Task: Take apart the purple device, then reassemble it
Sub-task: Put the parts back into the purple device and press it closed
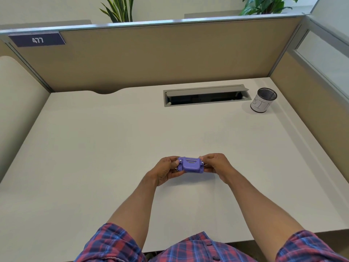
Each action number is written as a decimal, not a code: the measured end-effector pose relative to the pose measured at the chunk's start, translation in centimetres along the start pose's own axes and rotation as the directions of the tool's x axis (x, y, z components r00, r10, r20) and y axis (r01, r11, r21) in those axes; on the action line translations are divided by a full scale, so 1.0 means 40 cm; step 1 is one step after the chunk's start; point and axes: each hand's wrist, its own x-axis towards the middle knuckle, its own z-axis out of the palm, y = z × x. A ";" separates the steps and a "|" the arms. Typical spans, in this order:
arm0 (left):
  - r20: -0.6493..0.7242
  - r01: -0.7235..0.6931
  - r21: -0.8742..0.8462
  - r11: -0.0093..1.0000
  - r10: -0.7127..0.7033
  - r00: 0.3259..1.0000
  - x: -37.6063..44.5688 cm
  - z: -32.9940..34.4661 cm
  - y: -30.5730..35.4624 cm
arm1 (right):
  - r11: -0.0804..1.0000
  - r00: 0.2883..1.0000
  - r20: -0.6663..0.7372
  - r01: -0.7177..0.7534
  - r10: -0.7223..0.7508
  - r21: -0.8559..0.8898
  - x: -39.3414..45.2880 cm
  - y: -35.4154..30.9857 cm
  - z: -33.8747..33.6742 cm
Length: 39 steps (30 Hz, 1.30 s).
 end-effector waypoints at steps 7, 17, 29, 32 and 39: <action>-0.044 -0.015 -0.084 0.996 0.011 0.999 0.014 0.003 -0.001 | 0.951 0.962 0.100 0.268 -0.255 -0.151 -0.028 -0.031 0.016; 0.020 0.011 -0.172 0.985 -0.008 1.000 0.014 0.000 0.010 | 0.818 0.897 0.216 0.441 -0.386 -0.369 -0.019 -0.036 0.050; 0.003 0.008 -0.226 0.974 -0.008 1.000 0.016 0.021 0.016 | 0.781 0.871 0.085 0.474 -0.484 -0.407 0.009 -0.023 0.075; 0.006 0.002 -0.225 0.974 0.000 1.000 0.019 0.020 0.017 | 0.789 0.870 0.065 0.473 -0.489 -0.393 0.010 -0.015 0.079; -0.016 -0.015 -0.179 0.984 0.012 1.000 0.025 0.016 0.010 | 0.801 0.867 0.042 0.475 -0.496 -0.365 0.001 -0.017 0.080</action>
